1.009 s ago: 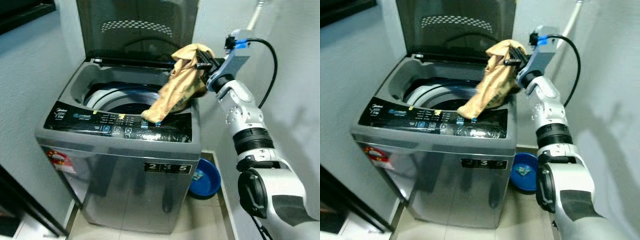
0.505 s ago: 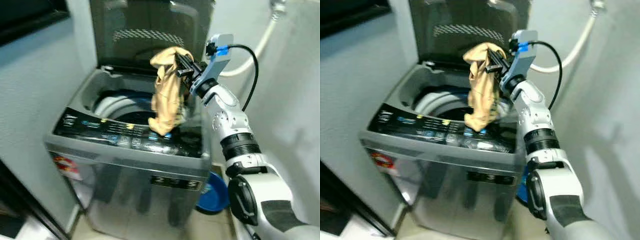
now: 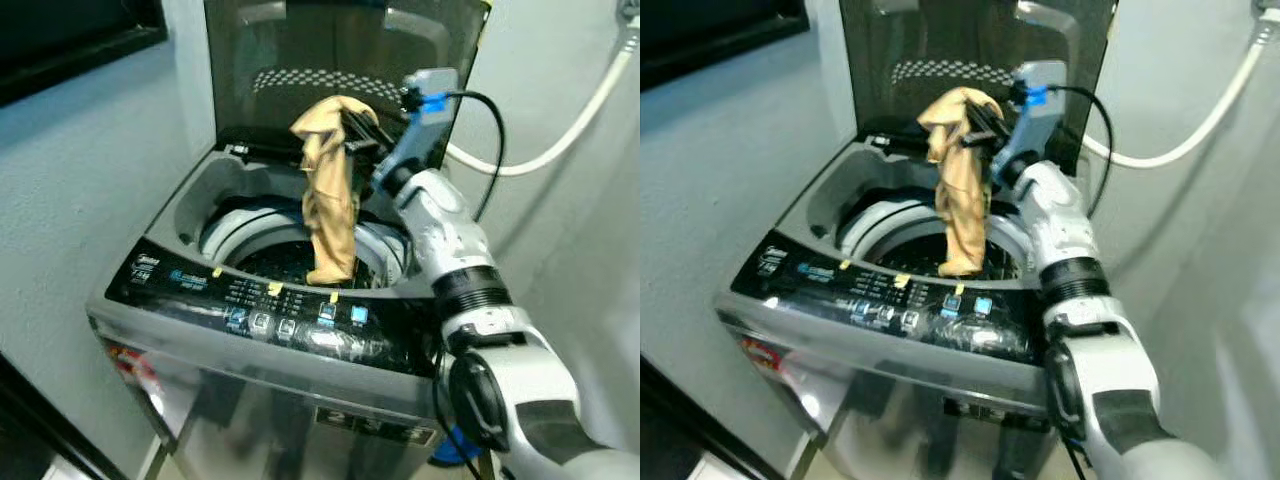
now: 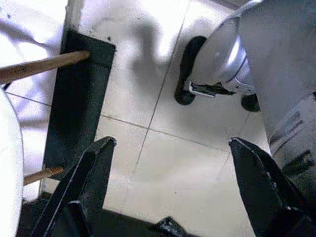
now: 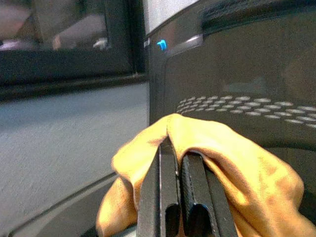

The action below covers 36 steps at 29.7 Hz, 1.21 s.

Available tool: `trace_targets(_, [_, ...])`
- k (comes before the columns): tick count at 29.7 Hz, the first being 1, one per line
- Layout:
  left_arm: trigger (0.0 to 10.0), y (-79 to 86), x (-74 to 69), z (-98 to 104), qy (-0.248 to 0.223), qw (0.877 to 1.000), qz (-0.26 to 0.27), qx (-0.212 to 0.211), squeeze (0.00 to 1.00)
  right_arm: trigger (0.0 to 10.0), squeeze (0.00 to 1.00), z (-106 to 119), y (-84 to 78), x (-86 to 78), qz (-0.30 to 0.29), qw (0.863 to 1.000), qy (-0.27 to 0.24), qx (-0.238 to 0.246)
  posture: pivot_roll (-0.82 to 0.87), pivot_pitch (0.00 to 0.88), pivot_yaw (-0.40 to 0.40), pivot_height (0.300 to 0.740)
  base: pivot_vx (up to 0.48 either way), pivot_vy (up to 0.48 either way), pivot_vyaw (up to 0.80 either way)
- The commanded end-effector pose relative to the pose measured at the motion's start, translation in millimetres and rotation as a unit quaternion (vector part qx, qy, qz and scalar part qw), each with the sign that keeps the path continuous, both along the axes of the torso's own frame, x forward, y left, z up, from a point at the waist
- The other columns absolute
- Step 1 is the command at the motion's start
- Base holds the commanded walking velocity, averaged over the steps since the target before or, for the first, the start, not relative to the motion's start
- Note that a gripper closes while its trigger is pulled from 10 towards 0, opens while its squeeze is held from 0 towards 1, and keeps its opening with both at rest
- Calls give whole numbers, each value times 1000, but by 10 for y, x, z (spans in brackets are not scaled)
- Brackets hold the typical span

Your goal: Clothes washing

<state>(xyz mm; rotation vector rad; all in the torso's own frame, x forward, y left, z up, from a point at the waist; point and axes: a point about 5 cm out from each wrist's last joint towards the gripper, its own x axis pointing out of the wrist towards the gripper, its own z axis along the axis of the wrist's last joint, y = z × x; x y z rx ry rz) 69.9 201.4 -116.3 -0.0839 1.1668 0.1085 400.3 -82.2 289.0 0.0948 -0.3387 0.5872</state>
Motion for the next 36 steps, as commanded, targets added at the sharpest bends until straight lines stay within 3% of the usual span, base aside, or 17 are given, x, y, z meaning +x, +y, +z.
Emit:
trace_targets(1, [10000,-63,104,14,-20,1000,1,-7,0,10000,0,-8,15,36,-37,997,-10,-64,161,0,-57,740,0,0,0])
trace_targets(2, [10000,-63,104,14,-20,1000,1,-7,0,10000,0,-8,15,36,-37,997,-10,-64,161,0,-57,740,0,0,0])
trace_targets(6, [10000,-74,102,13,-21,1000,6,-10,0,10000,0,-118,111,97,-76,983,2,-169,168,0,-68,740,0,0,0])
trace_targets(10, [10000,-82,106,12,-22,1000,9,-11,0,10000,0,-256,216,89,-54,972,19,-226,173,0,-77,740,0,0,0])
trace_targets(12, [10000,-100,97,8,-21,1000,13,-10,0,10000,0,-663,412,-5,18,938,53,-343,183,0,-95,740,0,0,0])
trace_targets(13, [10000,-100,97,8,-21,1000,13,-10,0,10000,0,-663,412,-5,18,938,53,-343,183,0,-95,740,0,0,0])
trace_targets(14, [10000,-106,92,7,-21,1000,15,-10,0,10000,0,-805,466,-51,43,922,62,-379,183,0,-95,740,0,0,0])
trace_targets(15, [10000,-106,92,7,-21,1000,15,-10,0,10000,0,-805,466,-51,43,922,62,-379,183,0,-95,740,0,0,0])
trace_targets(16, [10000,-113,81,4,-20,1000,17,-10,0,10000,0,-963,525,-105,68,906,75,-410,184,0,-98,740,0,0,0])
trace_targets(17, [10000,-113,81,4,-20,1000,17,-10,0,10000,0,-963,525,-105,68,906,75,-410,184,0,-98,740,0,0,0])
trace_targets(20, [10000,-142,39,-8,-15,1000,17,-11,0,10000,0,-1195,662,-215,91,887,67,-447,189,0,-114,740,0,0,0])
trace_targets(25, [10000,-189,-3,-20,-10,1000,20,-13,0,10000,0,-1408,830,-346,108,888,74,-441,190,0,-121,740,0,0,0])
trace_targets(26, [10000,-204,-16,-24,-8,1000,20,-14,0,10000,278,-1414,848,-353,106,893,76,-432,188,0,-124,740,0,0,0])
trace_targets(27, [10000,-216,-26,-27,-6,1000,20,-15,0,10000,847,-1402,852,-347,102,896,78,-424,189,0,-124,740,0,0,0])
trace_targets(29, [10000,-216,-26,-27,-6,1000,20,-15,0,10000,847,-1402,852,-347,102,896,78,-424,189,0,-124,740,0,0,0])
trace_targets(30, [10000,-225,-32,-29,-5,1000,20,-15,0,10000,996,-1387,848,-338,98,899,78,-419,191,0,-126,740,0,0,0])
trace_targets(36, [10000,-214,-31,-30,-1,1000,19,-11,0,10000,1000,-1317,756,-277,80,927,111,-349,191,0,-120,740,0,0,0])
